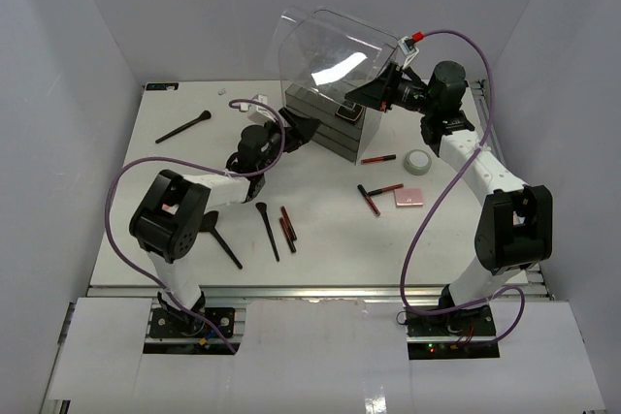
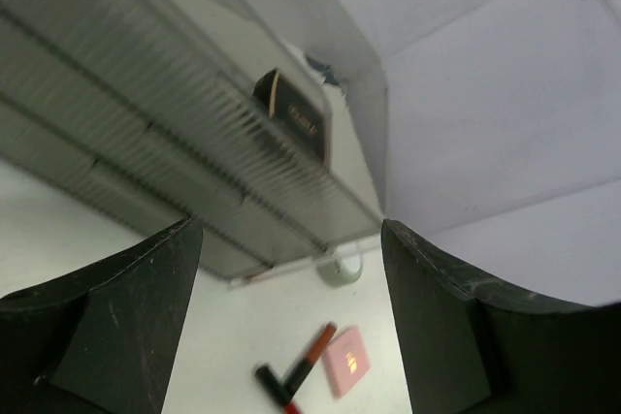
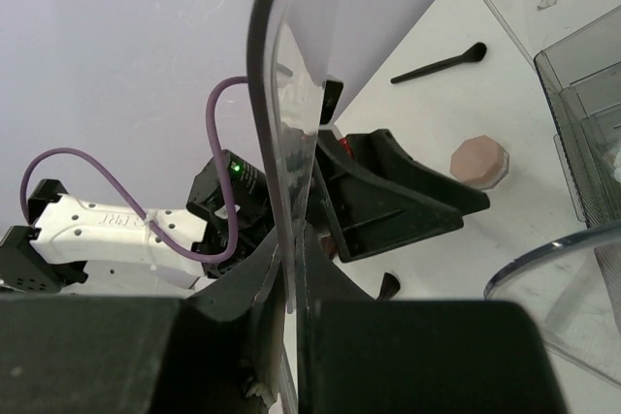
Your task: Organize the makeup
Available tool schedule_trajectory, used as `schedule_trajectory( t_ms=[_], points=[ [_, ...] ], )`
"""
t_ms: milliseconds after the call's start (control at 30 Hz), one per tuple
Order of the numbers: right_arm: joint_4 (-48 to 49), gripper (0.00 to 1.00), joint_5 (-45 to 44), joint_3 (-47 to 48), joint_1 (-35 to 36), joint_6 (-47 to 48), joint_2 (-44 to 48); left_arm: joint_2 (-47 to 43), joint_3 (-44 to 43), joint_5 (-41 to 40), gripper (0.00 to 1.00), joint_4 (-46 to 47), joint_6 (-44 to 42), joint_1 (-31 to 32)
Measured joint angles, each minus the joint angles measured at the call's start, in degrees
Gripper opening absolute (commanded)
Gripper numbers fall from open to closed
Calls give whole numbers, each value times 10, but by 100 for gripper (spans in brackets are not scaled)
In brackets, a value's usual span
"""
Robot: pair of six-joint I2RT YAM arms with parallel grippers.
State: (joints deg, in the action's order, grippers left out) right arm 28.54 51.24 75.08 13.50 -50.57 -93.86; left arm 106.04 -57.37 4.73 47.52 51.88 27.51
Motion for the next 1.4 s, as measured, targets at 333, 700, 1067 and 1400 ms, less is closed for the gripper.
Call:
schedule_trajectory(
  t_ms=[333, 700, 1067, 1400],
  points=[
    [0, 9, 0, -6, 0, 11, 0, -110, 97, -56, 98, -147, -135, -3],
    [2, 9, 0, -10, 0, 17, 0, -36, 40, -182, 98, -324, -281, -65],
    [3, 9, 0, -10, 0, 17, 0, 69, -90, -213, 98, -387, -365, -77],
    [4, 9, 0, -10, 0, 16, 0, 99, -125, -221, 98, -416, -385, -93]
  ],
)
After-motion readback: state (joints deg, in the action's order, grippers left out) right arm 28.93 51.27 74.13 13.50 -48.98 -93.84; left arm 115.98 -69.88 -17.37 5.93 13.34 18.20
